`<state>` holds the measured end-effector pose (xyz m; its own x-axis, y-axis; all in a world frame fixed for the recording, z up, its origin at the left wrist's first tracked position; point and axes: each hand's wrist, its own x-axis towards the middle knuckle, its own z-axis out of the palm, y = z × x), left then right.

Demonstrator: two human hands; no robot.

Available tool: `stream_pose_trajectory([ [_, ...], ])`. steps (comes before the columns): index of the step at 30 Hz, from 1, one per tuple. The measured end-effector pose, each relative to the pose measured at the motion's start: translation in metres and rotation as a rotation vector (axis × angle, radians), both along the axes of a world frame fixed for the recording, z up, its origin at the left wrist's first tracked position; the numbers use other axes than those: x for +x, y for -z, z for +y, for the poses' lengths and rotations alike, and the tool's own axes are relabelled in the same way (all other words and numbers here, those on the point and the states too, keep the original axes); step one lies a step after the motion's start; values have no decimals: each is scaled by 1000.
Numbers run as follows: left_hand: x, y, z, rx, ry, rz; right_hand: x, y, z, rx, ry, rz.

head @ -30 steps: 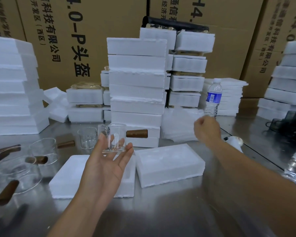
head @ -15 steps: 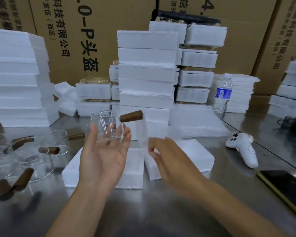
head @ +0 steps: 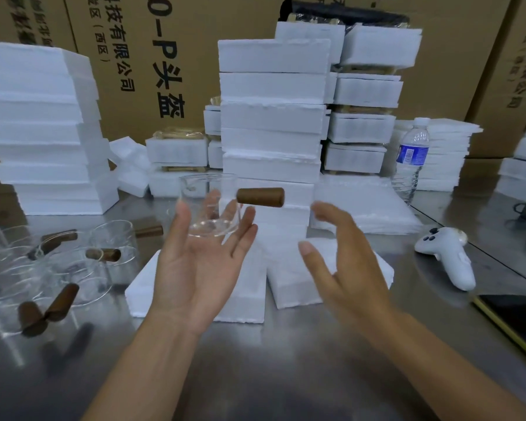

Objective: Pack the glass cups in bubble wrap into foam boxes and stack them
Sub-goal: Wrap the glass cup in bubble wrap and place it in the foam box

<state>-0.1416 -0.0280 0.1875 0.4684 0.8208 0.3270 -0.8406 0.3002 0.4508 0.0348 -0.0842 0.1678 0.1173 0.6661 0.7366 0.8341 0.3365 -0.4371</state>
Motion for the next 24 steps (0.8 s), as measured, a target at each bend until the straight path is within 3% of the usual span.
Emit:
stream_pose_trajectory([
  [8,15,-4,-20,144,68,175,2,-7,-7,244,-118,137],
  [16,28,5,-15,126,-181,414,4,-8,-12,20,40,-171],
  [20,31,13,-17,269,-303,644,12,-9,-10,-102,69,-244],
  [24,35,19,-22,477,-355,929,30,-15,-9,-35,207,-263],
])
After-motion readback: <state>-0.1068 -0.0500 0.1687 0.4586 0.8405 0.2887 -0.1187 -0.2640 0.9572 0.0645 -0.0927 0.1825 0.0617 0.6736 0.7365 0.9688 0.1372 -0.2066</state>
